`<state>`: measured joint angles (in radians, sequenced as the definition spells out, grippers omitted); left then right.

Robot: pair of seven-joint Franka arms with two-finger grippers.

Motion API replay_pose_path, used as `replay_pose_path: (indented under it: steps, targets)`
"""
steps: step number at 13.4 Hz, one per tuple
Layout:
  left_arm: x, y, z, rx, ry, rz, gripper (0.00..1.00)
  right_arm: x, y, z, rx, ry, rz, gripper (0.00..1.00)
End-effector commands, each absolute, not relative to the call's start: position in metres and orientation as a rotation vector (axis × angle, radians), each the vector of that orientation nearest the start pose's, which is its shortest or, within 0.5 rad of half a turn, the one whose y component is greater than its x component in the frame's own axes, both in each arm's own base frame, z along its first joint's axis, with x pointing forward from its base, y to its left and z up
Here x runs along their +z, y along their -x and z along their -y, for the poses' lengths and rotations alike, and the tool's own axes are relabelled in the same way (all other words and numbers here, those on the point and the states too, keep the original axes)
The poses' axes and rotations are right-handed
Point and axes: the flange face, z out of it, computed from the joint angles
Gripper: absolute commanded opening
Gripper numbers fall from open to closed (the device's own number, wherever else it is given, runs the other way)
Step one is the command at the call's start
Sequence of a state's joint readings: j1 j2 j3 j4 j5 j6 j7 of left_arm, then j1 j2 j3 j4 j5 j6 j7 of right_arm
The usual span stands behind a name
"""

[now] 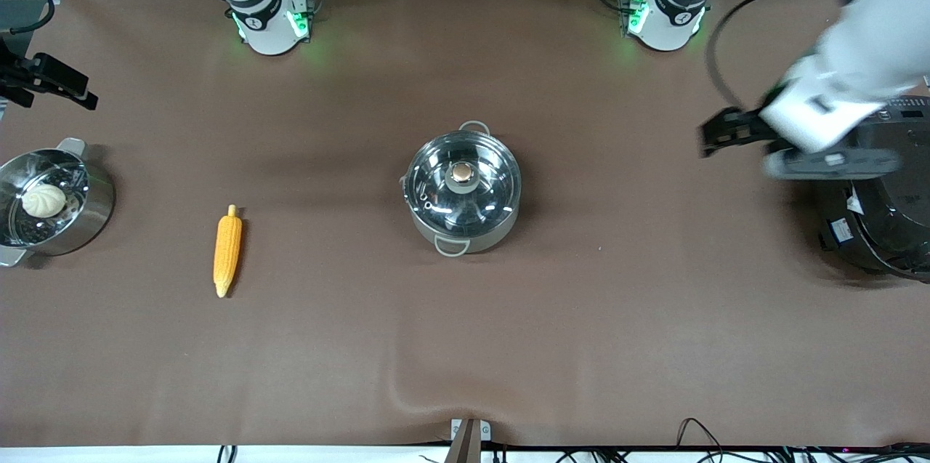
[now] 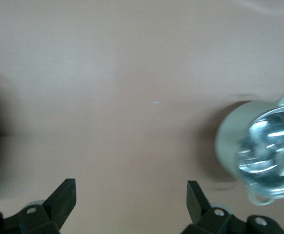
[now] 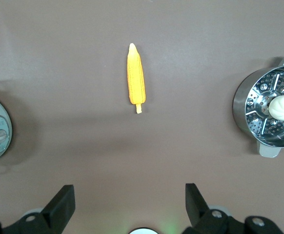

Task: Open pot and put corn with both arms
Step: 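Reach the left gripper to the glass lid knob on the steel pot, then grasp the lid knob with the left gripper while the right gripper reaches the corn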

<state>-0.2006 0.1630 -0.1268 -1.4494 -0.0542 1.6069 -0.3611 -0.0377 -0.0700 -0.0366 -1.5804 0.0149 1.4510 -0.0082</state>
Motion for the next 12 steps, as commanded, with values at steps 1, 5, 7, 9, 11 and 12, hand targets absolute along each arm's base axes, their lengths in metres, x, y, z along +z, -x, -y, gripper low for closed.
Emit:
replay_pose_path:
  steps: [1, 5, 7, 9, 11, 12]
  targets:
    - [0.554, -0.567, 0.277, 0.149, 3.222, 0.155, 1.00, 0.646, -0.523, 0.038, 0.098, 3.106, -0.094, 1.00]
    - [0.495, -0.543, 0.417, 0.058, 3.228, 0.578, 1.00, 0.633, -0.530, 0.038, 0.124, 3.105, -0.092, 1.00]
    - [0.453, -0.538, 0.467, 0.085, 3.190, 0.691, 1.00, 0.617, -0.538, 0.036, 0.167, 3.103, -0.086, 1.00]
    - [0.421, -0.529, 0.500, 0.061, 3.123, 0.791, 1.00, 0.585, -0.554, 0.032, 0.229, 3.098, -0.076, 1.00]
    - [0.411, -0.518, 0.518, 0.010, 3.100, 0.829, 1.00, 0.541, -0.578, 0.026, 0.216, 3.073, -0.072, 1.00]
    - [0.403, -0.515, 0.523, 0.003, 3.087, 0.822, 1.00, 0.518, -0.588, 0.022, 0.210, 3.061, -0.070, 1.00]
